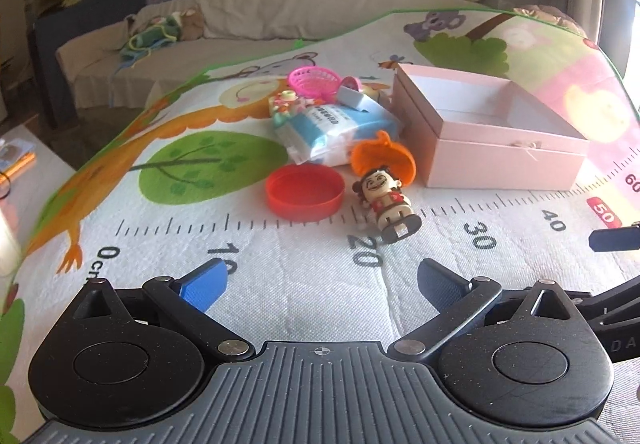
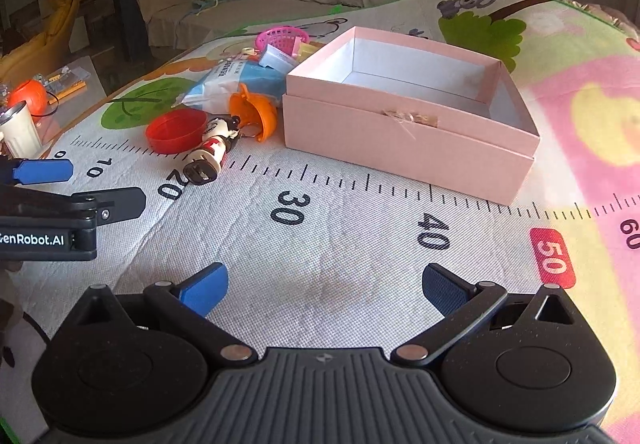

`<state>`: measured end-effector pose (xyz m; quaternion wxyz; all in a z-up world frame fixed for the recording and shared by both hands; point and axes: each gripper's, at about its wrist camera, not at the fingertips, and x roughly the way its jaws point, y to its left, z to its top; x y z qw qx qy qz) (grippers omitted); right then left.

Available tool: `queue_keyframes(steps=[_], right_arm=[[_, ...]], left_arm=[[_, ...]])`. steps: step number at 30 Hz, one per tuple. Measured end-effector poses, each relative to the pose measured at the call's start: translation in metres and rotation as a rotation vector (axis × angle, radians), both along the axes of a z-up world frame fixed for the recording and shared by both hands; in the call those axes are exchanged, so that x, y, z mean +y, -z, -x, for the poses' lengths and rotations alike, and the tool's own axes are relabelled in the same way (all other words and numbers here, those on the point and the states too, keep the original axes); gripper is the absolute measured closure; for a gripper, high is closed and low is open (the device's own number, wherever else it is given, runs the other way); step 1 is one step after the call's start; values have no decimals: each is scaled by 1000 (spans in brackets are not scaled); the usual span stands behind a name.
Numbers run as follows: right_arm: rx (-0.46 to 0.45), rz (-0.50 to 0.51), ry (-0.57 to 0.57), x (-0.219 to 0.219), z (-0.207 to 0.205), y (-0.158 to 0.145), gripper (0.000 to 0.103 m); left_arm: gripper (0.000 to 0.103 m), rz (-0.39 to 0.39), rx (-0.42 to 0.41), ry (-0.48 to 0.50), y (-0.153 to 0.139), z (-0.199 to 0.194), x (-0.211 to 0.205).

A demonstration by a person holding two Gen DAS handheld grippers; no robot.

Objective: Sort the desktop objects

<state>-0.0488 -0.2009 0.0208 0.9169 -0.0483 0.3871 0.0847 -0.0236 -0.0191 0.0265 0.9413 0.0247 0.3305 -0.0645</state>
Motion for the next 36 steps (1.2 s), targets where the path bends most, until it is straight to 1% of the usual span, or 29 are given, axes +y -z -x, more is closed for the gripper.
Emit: queue_keyframes(steps=[5,9,10,11,12,13,14,15,16,17,18,20,21,22,23,25,27,29,30,31,32,33,34,36], right_arm=[[-17,27,-67,1,7,-14,0],[-27,26,-125,16,-3,-20,0],[-27,22,-140,22,-8,-21,1],[-26,12,-165,29,-14,-21,11],[-24,2,-194,37,-21,-21,17],[-19,-4,-221,44,-27,-21,26],[-20,-15,-245,53,-36,-21,32],[-24,-26,-252,59,-43,-21,33],[-27,-40,-255,66,-53,-20,36],[-26,-54,-260,72,-61,-18,46],[-18,-62,-273,78,-71,-15,52],[-4,-44,-289,88,-83,-8,69],[-2,-28,-286,90,-86,-4,73],[6,-27,-277,88,-87,-2,73],[13,-53,-272,81,-83,-4,73],[27,-75,-283,63,-69,-9,74],[-3,-30,-272,40,-47,-15,75],[-13,5,-246,16,-32,-18,74],[-17,11,-231,3,-26,-21,72],[-24,9,-214,-6,-21,-23,68],[-35,4,-186,-17,-17,-26,62],[-46,-3,-160,-25,-15,-28,60],[-55,-11,-138,-32,-14,-29,57],[-64,-31,-106,-41,-13,-30,55]], left_arm=[[0,-38,5,-18,-4,-3,6],[0,-70,-27,-38,-16,-14,20],[0,-80,-39,-47,-19,-18,24],[0,-83,-49,-63,-22,-22,29],[0,-79,-56,-82,-25,-26,35],[0,-70,-61,-108,-28,-30,41],[0,-60,-63,-133,-31,-33,48],[0,-49,-65,-155,-34,-36,53],[0,-40,-67,-174,-36,-39,58],[0,-34,-65,-186,-37,-42,61],[0,-30,-58,-190,-36,-45,63],[0,-27,-41,-179,-34,-50,62],[0,-24,-34,-162,-32,-51,58],[0,-20,-30,-137,-30,-51,53],[0,-17,-31,-108,-29,-51,47],[0,-17,-41,-41,-26,-52,31],[0,-27,-59,37,-21,-55,10],[0,-44,-77,108,-15,-61,-11],[0,-53,-79,135,-12,-66,-23],[1,-60,-69,143,-9,-72,-32],[10,-63,-51,138,-6,-79,-40],[23,-57,-26,132,-4,-88,-45],[25,-33,0,129,-2,-96,-48],[25,21,41,112,0,-113,-50]])
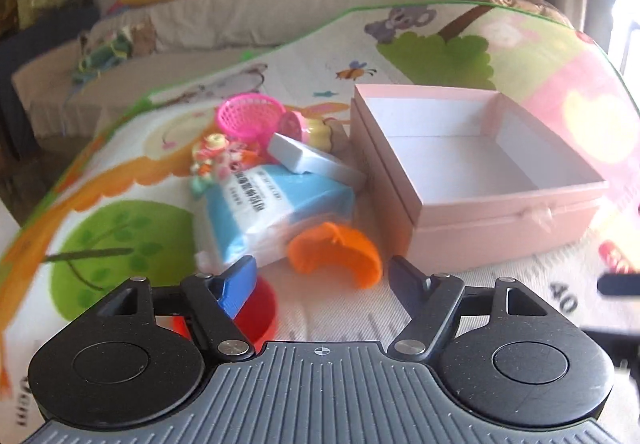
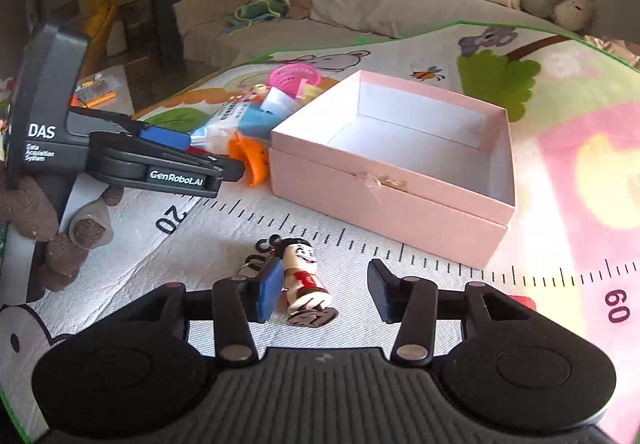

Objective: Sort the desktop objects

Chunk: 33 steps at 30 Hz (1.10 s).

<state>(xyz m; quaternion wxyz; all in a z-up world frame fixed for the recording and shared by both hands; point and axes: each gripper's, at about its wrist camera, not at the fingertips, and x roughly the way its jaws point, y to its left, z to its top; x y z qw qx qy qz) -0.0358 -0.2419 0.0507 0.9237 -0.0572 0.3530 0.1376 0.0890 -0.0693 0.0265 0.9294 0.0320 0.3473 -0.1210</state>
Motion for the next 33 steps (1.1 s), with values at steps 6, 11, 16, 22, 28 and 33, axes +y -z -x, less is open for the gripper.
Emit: queue_keyframes(steps=[6,11,16,22,28,33], right_arm=[[16,-23,24,-5,-8,12,48],[11,-34,35,-3,-6,15,43],[-3,-5,20,-2,-1,14,41],[2,-24,-4,11,-11,12,41],[-8,-8,-25,19,-7,9,39],[-13,-9,8,9,-3,7,35]], left_arm=[[32,8,56,-51,8,-24,3],[29,-125,-13,-92,2,-4,30],[26,-249,-93,-110,-5,25,61],[18,-118,-95,-10,-5,34,62],[34,-123,-40,-67,9,2,63],[46,-81,-35,98,10,35,43]])
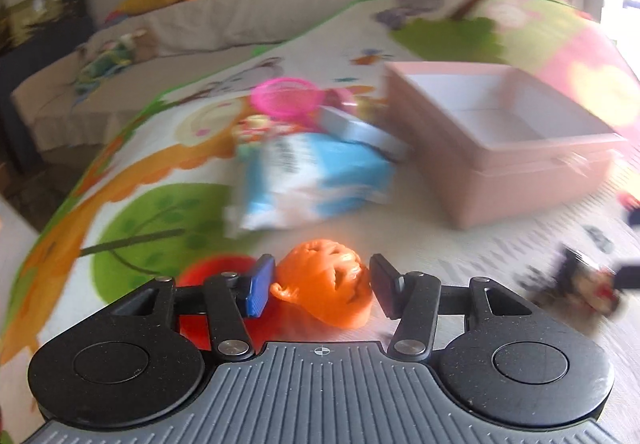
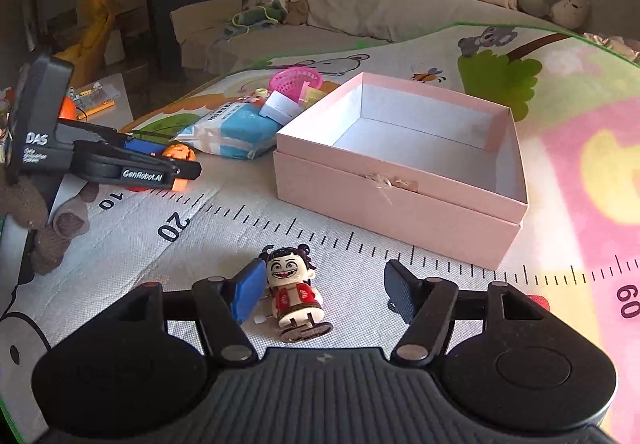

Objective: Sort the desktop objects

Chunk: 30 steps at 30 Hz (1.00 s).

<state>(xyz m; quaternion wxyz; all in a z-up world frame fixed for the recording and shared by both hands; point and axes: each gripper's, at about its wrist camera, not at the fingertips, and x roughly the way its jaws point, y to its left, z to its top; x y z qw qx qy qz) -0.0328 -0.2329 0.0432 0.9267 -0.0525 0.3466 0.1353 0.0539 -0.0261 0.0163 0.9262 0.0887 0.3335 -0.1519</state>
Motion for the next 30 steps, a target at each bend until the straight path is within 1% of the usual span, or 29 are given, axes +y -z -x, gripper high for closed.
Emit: queue_keyframes(steps=[1,2,4,5,6,7,8,9,11,12,14,16,17,18,20,21,22,25,27,28,30], right_arm=[[0,4,4,-1,0,0,34],[1,11,10,-2,1,1,34],[11,16,16,-3,-1,3,34],[14,17,17,-3,-1,3,33],[14,18,16,-3,0,3,31],[12,20,12,-2,0,3,29],[8,22,6,-1,1,3,26],[4,24,2,1,2,2,25],[-2,24,-5,3,2,1,24],[-2,23,-7,4,2,1,24],[-3,22,-11,5,3,0,24],[-6,25,-11,5,5,0,24],[-5,25,-11,4,6,0,24],[-5,28,-10,4,7,1,24],[-4,47,2,3,5,2,24],[-4,62,16,2,4,3,24],[-5,79,34,1,4,3,24],[-23,102,62,-5,6,2,24],[-25,74,60,-10,7,-1,24],[-26,56,54,-11,7,-2,24],[-27,30,33,-8,4,-3,24]], left_arm=[[46,3,2,46,0,12,-6],[46,23,19,96,1,26,-11],[44,98,69,197,-1,50,-14],[41,124,81,229,-2,60,-14],[33,131,77,245,-3,71,-15],[28,118,63,242,-4,79,-16],[20,98,42,235,-5,85,-16],[15,74,20,230,-5,89,-16],[11,27,-10,205,-6,89,-16],[11,28,-2,198,-7,87,-15],[10,69,24,221,-11,85,-14],[8,86,20,263,-14,92,-19],[7,70,8,278,-13,96,-26],[7,38,-7,280,-11,97,-34],[7,-55,-50,241,-7,95,-43],[7,-97,-72,201,-6,91,-43],[6,-119,-86,157,-7,86,-38],[7,-146,-120,-2,-16,70,-8],[7,-143,-132,-77,-25,63,9],[7,-116,-131,-69,-30,62,14],[5,-29,-104,14,-37,65,16]])
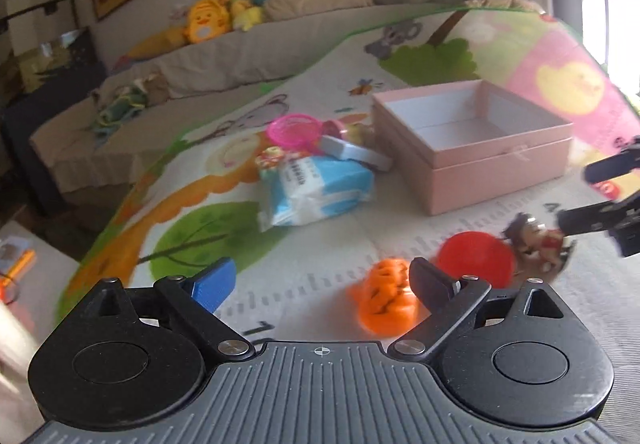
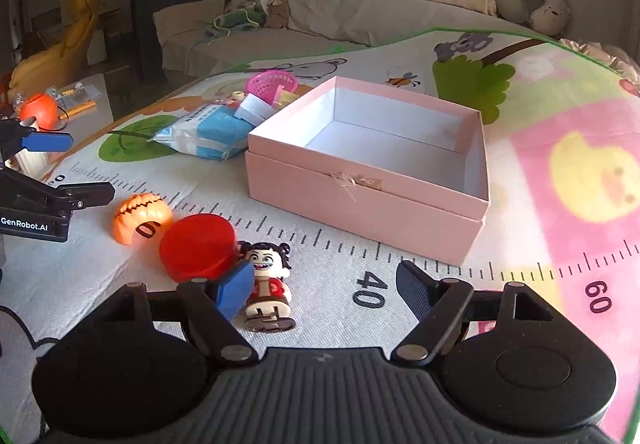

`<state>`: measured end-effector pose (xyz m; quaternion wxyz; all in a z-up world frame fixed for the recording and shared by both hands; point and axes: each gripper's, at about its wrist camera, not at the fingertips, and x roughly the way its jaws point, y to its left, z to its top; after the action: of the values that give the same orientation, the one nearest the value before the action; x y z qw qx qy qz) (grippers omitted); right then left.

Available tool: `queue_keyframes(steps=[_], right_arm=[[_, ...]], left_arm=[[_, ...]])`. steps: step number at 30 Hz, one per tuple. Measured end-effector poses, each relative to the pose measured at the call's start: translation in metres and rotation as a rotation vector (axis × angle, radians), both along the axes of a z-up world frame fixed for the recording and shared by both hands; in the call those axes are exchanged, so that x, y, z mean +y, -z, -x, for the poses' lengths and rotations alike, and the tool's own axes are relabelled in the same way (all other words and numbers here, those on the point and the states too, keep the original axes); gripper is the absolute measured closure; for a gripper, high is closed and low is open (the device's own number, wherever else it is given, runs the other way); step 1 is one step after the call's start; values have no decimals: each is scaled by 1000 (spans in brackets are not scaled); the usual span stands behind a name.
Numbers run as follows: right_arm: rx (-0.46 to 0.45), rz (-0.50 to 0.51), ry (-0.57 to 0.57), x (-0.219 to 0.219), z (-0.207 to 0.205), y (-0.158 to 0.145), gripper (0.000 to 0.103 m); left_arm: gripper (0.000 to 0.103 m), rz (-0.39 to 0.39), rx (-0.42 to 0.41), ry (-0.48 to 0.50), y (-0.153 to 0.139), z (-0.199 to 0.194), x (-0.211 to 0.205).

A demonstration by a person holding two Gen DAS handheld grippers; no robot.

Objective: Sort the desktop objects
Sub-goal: 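Grasp the red round lid with the left gripper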

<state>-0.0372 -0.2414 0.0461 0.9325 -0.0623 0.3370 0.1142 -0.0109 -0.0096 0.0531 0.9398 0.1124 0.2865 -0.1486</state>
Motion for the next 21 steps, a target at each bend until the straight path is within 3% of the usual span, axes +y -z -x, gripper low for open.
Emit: queue_keyframes(steps=[2,4,6,7,8,11,15,17,19,21], right_arm=[[16,-23,-24,5,-5,2,24],[47,-48,-53,11,-10,6,27],[72,-42,-86,19,-14,14,49],[90,-22,-91,23,-15,18,69],[108,-9,-88,23,-17,21,73],[114,20,-51,13,-10,21,73],[108,51,-12,-5,5,19,72],[104,29,-16,-11,11,16,63],[77,24,-24,-12,13,14,54],[57,18,-30,-10,10,13,52]], left_arm=[[4,46,27,96,-1,6,-10],[4,27,27,155,4,13,-28],[4,-9,22,207,12,20,-45],[4,-43,14,222,16,22,-52],[4,-81,1,225,19,24,-55],[4,-196,-35,187,28,19,-52],[4,-265,-27,55,31,-6,-29],[4,-294,-44,-40,28,-17,-23],[4,-228,-41,-47,19,-18,-22],[4,-63,29,81,8,-13,-29]])
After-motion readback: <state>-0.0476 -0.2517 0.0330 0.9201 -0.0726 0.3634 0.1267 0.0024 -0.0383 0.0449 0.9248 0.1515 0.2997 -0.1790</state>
